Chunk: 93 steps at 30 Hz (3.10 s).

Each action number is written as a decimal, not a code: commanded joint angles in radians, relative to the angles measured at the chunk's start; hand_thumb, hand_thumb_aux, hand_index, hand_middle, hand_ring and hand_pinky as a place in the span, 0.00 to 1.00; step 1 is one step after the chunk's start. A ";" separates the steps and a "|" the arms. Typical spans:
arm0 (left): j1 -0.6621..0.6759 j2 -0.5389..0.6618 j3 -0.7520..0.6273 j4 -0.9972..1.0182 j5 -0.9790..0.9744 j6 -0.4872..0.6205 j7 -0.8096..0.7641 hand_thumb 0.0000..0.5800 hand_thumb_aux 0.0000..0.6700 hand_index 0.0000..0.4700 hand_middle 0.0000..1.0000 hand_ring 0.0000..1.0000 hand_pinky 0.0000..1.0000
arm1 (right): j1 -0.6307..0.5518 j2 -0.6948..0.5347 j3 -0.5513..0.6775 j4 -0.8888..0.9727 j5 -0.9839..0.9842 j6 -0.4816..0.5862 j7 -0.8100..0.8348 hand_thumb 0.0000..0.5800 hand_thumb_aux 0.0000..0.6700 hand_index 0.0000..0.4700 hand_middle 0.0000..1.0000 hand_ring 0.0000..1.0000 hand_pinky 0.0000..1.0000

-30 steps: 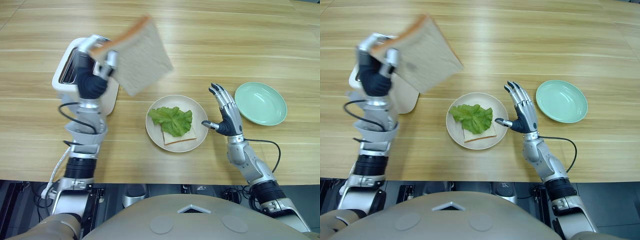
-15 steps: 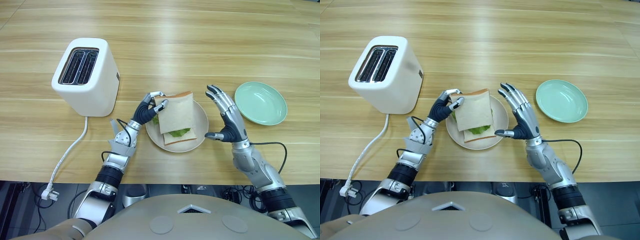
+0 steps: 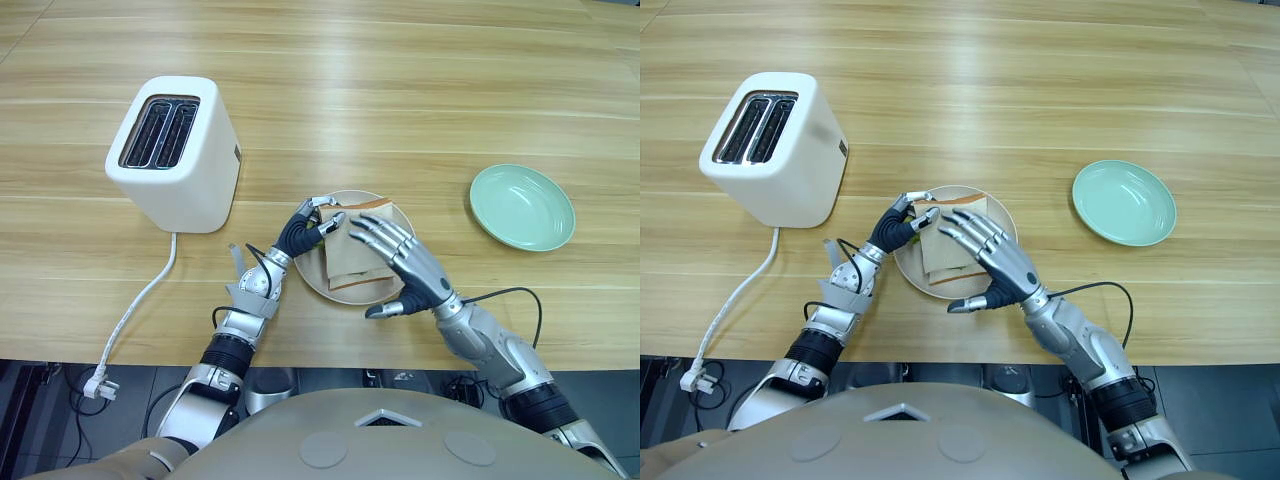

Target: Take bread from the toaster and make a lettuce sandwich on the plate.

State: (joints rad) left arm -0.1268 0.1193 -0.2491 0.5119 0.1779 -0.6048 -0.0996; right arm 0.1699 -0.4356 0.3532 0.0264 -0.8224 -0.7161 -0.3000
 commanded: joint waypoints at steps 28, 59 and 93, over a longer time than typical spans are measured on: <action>-0.102 0.241 0.118 -0.253 0.570 0.019 0.641 0.00 0.00 0.00 0.98 0.98 0.98 | -0.108 0.012 0.158 0.312 -0.073 0.163 0.034 0.00 0.00 0.00 0.00 0.00 0.00; 0.392 0.543 -0.165 -0.338 0.078 -0.131 -0.325 1.00 1.00 0.98 1.00 1.00 1.00 | 0.172 -0.218 0.023 0.098 0.432 -0.188 0.409 1.00 1.00 0.98 1.00 1.00 1.00; -0.577 0.099 -0.239 0.740 0.551 0.133 0.514 1.00 1.00 0.98 1.00 1.00 1.00 | -0.891 0.249 0.170 1.287 0.014 0.315 -0.102 1.00 1.00 0.98 1.00 1.00 1.00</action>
State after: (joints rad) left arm -0.7090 0.2102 -0.5061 1.2489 0.7562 -0.4255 0.3837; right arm -0.7492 -0.1672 0.5321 1.2904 -0.8298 -0.3990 -0.3891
